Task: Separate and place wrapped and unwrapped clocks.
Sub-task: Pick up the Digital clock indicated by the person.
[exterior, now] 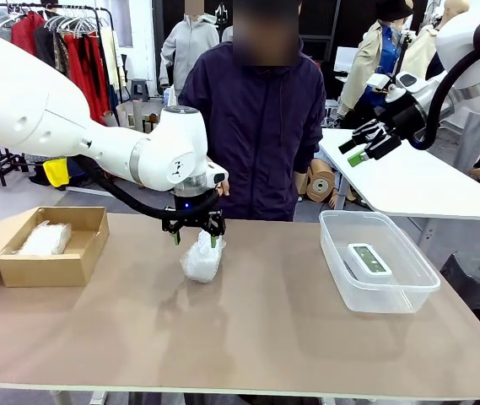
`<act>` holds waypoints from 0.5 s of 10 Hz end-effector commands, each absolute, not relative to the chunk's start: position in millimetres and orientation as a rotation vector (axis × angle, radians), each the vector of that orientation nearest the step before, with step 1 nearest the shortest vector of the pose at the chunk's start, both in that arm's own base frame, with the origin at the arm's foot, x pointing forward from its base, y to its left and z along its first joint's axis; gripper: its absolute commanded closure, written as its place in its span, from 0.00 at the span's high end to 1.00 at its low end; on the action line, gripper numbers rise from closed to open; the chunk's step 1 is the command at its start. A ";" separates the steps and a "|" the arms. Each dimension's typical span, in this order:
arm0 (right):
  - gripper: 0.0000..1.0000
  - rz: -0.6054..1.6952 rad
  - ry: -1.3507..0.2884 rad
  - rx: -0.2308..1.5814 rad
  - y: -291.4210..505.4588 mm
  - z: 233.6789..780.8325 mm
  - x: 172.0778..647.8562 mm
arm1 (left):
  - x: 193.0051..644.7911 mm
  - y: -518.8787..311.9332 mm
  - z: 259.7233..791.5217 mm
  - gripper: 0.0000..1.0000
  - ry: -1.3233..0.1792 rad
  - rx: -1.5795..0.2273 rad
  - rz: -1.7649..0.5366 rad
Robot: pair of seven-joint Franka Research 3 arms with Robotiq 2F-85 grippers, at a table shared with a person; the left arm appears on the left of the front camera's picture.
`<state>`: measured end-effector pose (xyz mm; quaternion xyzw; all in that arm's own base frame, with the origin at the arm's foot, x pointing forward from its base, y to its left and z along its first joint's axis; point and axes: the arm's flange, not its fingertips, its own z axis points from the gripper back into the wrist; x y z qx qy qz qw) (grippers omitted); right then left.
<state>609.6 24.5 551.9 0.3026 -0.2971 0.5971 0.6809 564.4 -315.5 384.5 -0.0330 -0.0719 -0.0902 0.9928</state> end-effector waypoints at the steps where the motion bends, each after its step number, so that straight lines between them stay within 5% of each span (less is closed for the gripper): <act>1: 1.00 1.345 -0.668 0.677 25.4 553.6 607.2 | 562.7 -315.0 387.2 1.00 -0.139 -0.055 -0.166; 5: 1.00 1.345 -0.668 0.677 25.4 553.6 607.2 | 564.3 -316.3 385.2 1.00 -0.141 -0.065 -0.180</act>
